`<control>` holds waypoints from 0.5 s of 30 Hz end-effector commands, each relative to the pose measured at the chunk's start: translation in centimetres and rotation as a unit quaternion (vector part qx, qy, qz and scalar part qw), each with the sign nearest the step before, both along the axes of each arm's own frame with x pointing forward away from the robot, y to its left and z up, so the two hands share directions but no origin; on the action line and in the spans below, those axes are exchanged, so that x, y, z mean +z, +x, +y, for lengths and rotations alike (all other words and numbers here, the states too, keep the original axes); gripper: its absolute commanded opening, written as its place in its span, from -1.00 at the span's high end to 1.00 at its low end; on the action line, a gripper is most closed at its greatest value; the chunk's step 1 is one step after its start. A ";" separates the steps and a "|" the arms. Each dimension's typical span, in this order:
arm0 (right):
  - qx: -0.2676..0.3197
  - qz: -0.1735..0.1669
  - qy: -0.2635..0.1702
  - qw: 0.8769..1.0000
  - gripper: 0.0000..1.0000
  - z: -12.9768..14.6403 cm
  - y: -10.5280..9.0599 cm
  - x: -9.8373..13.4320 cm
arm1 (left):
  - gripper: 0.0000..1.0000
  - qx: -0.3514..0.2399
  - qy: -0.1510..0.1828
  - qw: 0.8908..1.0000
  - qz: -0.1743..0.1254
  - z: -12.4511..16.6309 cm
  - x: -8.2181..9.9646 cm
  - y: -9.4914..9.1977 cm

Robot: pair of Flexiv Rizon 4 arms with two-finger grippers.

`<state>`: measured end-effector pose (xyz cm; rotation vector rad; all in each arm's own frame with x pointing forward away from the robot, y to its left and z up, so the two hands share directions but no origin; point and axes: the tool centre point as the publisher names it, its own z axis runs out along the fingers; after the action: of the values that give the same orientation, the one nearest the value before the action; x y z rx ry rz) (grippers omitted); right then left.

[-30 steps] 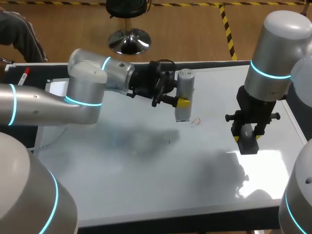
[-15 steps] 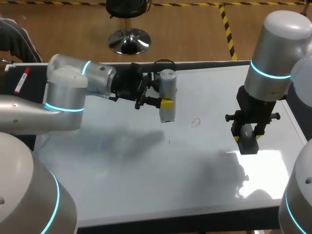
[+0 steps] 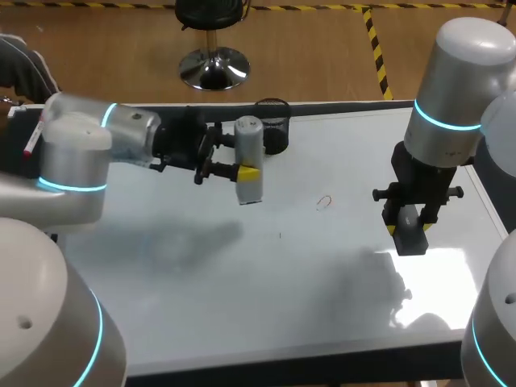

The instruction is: Pick up the inspection probe, press it on each red-marked spot on the whiteboard one by one, put down the probe, pick up the eraser, and wipe off all the red marks.

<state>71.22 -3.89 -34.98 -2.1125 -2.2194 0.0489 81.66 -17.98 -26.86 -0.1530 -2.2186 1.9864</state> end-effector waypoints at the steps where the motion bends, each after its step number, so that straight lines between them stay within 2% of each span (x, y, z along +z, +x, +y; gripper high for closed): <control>1: 0.001 -0.001 0.000 1.000 1.00 -0.1 -0.1 0.1 | 1.00 0.009 -0.001 1.000 -0.003 1.3 0.4 -0.8; 15: 0.001 -0.001 0.000 1.000 1.00 -0.1 -0.1 0.1 | 1.00 0.027 -0.012 1.000 -0.005 4.0 -0.3 -1.6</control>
<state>71.22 -3.89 -34.98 -2.1125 -2.2193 0.0488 80.72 -14.71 -27.24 -0.1143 -2.2266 2.0322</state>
